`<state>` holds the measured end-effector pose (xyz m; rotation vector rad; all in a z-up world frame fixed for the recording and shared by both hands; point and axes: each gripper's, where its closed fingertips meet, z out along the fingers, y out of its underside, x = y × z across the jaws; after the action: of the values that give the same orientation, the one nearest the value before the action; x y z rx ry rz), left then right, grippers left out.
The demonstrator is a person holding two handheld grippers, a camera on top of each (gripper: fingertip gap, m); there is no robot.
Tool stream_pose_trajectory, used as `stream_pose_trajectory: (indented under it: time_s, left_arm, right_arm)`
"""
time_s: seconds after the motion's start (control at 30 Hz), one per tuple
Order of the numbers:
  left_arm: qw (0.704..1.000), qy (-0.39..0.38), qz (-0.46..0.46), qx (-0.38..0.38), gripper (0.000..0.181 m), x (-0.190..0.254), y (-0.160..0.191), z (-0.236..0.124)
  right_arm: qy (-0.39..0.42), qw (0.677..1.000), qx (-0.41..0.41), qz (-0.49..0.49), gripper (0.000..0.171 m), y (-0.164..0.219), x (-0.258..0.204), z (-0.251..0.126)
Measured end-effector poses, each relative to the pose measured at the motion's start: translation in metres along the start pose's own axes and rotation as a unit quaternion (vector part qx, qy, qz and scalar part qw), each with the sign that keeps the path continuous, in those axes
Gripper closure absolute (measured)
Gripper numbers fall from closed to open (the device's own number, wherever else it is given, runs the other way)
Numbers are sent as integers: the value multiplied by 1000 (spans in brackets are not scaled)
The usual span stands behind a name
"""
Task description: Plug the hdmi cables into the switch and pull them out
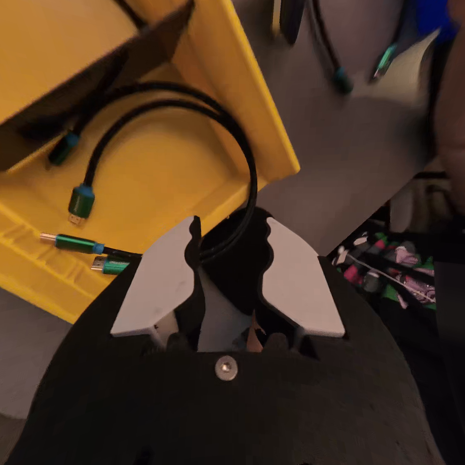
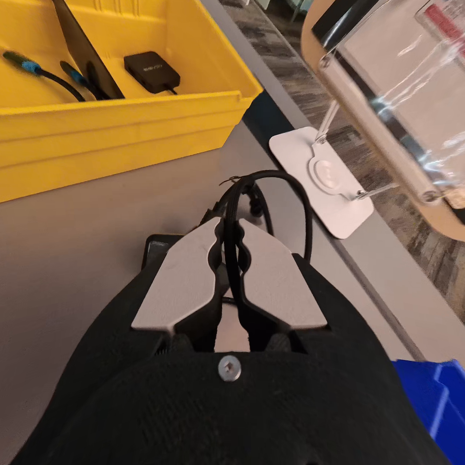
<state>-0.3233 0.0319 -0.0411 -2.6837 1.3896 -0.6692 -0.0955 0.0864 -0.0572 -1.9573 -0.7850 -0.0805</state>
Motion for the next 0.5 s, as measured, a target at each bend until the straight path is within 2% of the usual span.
stream_pose_trajectory:
  time_s: [0.17, 0.23, 0.33, 0.5]
  left_arm:
    - [992, -14, 15, -124, 132, 4, 17, 35]
    - [985, -27, 20, -167, 132, 2, 21, 45]
    - [981, -21, 30, -189, 139, 6, 19, 55]
    - [977, -19, 42, -208, 140, 8, 18, 64]
  right_arm:
    - [-6, 999, -34, -4, 160, 21, -6, 16]
    - [-1, 1000, -23, 1, 153, 18, -3, 13]
    - [1, 1000, -10, 18, 141, 11, 5, 4]
    - [10, 999, 15, 42, 141, 2, 26, -14]
